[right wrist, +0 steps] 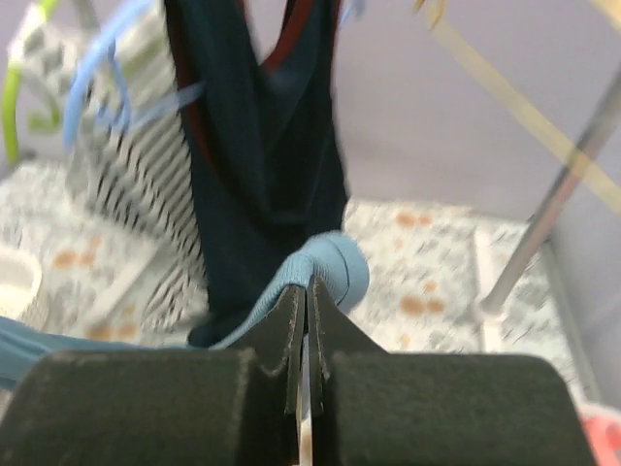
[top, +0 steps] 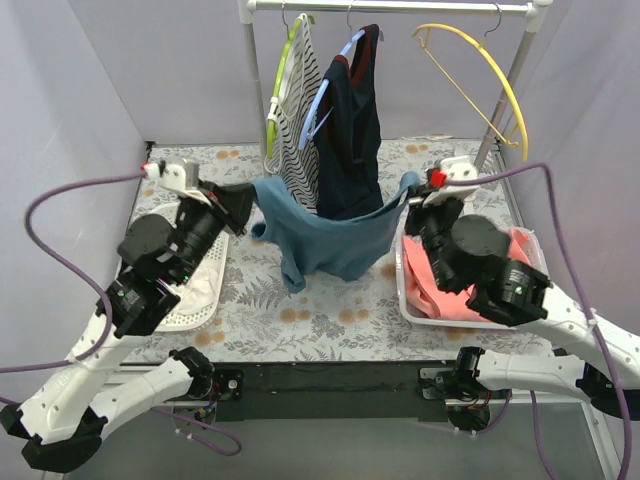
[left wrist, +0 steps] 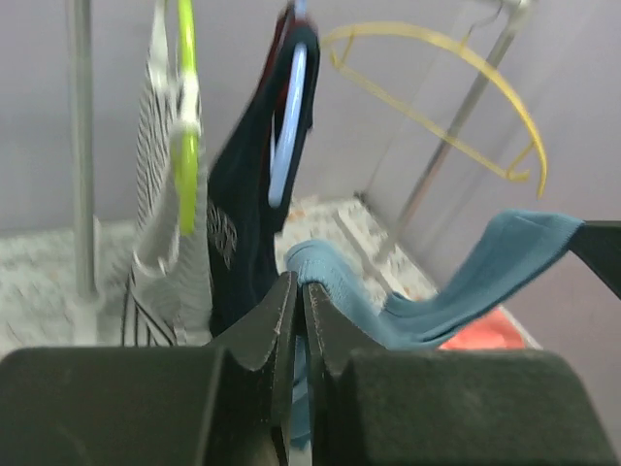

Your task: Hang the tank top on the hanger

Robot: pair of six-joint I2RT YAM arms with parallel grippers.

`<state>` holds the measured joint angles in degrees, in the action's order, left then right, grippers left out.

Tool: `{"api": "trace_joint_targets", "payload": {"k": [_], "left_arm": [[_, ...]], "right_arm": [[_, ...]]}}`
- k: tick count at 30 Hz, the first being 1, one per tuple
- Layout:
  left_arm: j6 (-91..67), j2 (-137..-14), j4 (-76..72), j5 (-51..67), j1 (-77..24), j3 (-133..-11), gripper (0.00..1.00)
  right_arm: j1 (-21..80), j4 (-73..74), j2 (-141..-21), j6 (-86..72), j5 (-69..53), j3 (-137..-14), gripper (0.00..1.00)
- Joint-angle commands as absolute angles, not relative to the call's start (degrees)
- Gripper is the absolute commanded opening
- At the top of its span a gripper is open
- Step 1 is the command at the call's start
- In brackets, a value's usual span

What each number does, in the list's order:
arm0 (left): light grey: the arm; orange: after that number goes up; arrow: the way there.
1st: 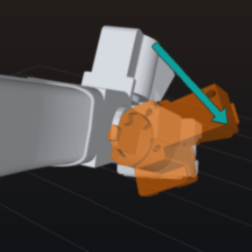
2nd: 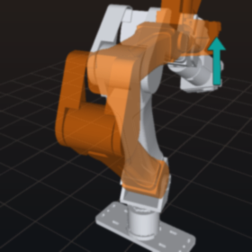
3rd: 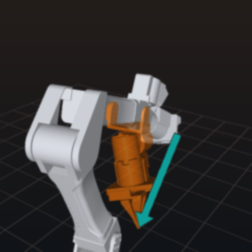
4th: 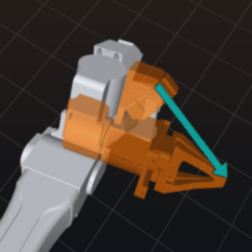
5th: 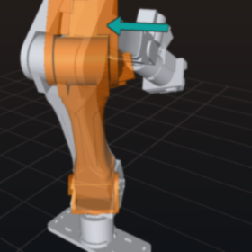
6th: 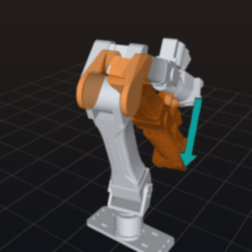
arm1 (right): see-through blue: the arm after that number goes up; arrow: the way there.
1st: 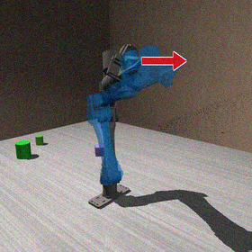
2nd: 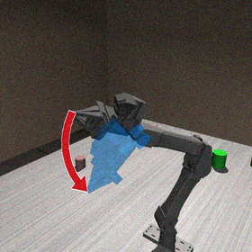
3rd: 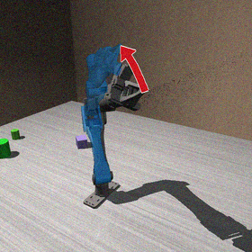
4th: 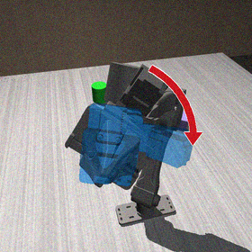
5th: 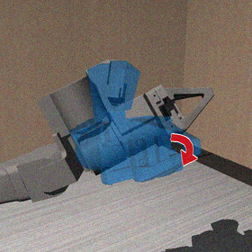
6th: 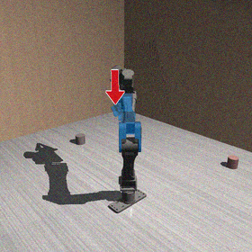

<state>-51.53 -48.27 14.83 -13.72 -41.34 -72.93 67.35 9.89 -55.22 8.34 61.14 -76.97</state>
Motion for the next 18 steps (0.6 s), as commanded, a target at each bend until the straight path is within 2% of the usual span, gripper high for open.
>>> {"api": "trace_joint_targets", "payload": {"k": [1, 3, 6, 9, 14, 15, 18], "left_arm": [[-65.19, -42.90, 17.50, -9.24, -40.96, -57.25, 0.00], [-70.38, -41.05, 14.08, -5.28, -40.96, -45.48, 0.00], [-79.61, -37.63, 7.84, -2.82, -40.96, -32.14, 0.00], [-84.72, -35.69, 3.70, -2.37, -40.96, -25.60, 0.00], [-84.56, -38.22, 3.16, -2.99, -40.96, -25.66, 0.02], [-84.12, -39.02, 3.16, -3.08, -40.96, -26.01, 0.06], [-82.36, -41.65, 3.78, -4.92, -40.96, -28.03, 0.11]], "right_arm": [[67.15, 18.45, -51.34, -12.09, 53.89, -63.06, 0.01], [66.89, 18.46, -50.10, -20.86, 48.90, -53.24, 0.01], [65.83, 18.46, -52.37, -28.62, 42.22, -46.95, 0.01], [64.95, 17.06, -55.27, -31.11, 38.77, -43.07, 0.01], [61.01, 15.73, -58.44, -30.68, 34.90, -42.27, 0.01], [60.21, 15.65, -59.14, -30.24, 33.76, -42.54, 0.01], [55.74, 14.86, -60.29, -28.22, 30.00, -43.77, 0.01]]}}
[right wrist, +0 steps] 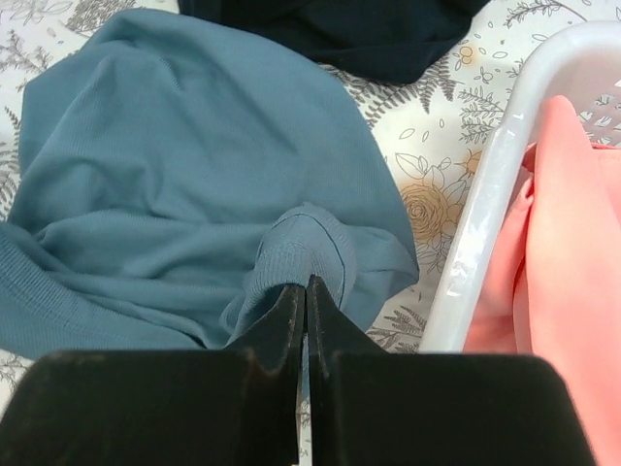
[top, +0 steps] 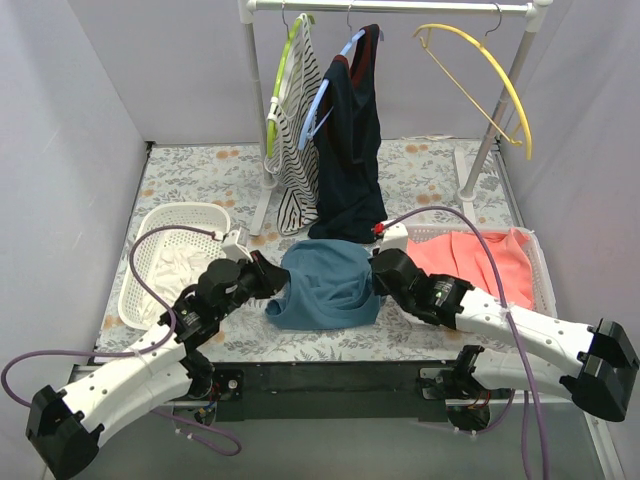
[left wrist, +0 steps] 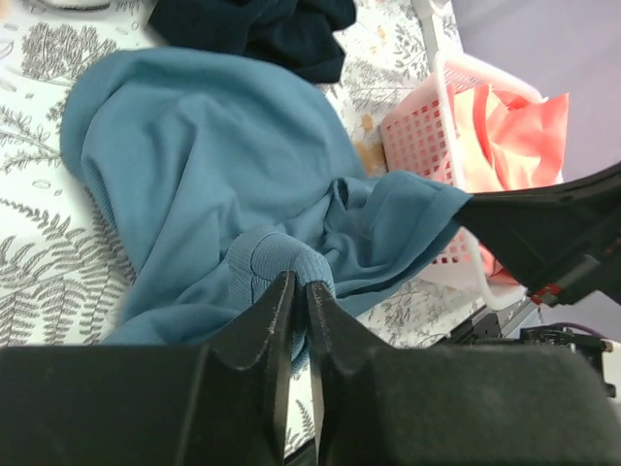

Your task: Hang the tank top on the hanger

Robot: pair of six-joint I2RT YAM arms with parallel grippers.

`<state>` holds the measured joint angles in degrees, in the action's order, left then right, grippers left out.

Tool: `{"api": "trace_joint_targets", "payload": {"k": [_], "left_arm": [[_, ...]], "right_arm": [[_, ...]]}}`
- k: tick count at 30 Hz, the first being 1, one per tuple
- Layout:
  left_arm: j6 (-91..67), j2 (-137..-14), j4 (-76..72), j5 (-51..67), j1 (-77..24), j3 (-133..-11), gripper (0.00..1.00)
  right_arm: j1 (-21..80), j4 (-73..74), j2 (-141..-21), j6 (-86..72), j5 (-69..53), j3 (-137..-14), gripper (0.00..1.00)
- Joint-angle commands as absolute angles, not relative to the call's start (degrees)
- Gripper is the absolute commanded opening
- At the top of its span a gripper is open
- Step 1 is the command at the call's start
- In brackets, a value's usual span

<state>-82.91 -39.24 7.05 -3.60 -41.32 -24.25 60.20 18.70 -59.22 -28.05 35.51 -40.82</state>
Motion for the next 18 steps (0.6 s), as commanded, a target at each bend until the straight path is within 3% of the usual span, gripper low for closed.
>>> {"api": "trace_joint_targets", "payload": {"k": [1, 7, 9, 13, 14, 16, 18], "left_arm": [[-81.83, -42.36, 3.87, -6.31, -40.96, -29.34, 0.13], [-77.17, -48.34, 3.78, -8.17, -40.43, -33.92, 0.15], [-76.38, -48.78, 3.52, -8.17, -39.99, -34.28, 0.19], [-76.46, -47.82, 5.18, -7.82, -39.46, -33.05, 0.29], [-76.73, -47.20, 6.40, -8.00, -39.46, -32.70, 0.37], [-77.17, -45.80, 8.43, -9.75, -39.46, -32.26, 0.57], [-77.08, -43.51, 12.47, -11.85, -39.46, -32.78, 0.65]], "right_arm": [[54.33, 14.33, -60.55, -27.86, 28.40, -44.12, 0.01], [47.90, 14.24, -63.01, -25.32, 20.75, -48.60, 0.01], [47.64, 14.59, -63.63, -24.70, 19.00, -49.39, 0.07], [47.55, 16.96, -64.34, -24.70, 16.18, -49.05, 0.30], [47.55, 17.31, -63.90, -24.61, 15.74, -48.78, 0.43], [47.64, 18.36, -63.20, -23.83, 15.21, -48.86, 0.54], [47.55, 20.20, -61.97, -22.68, 15.29, -50.00, 0.63]]}}
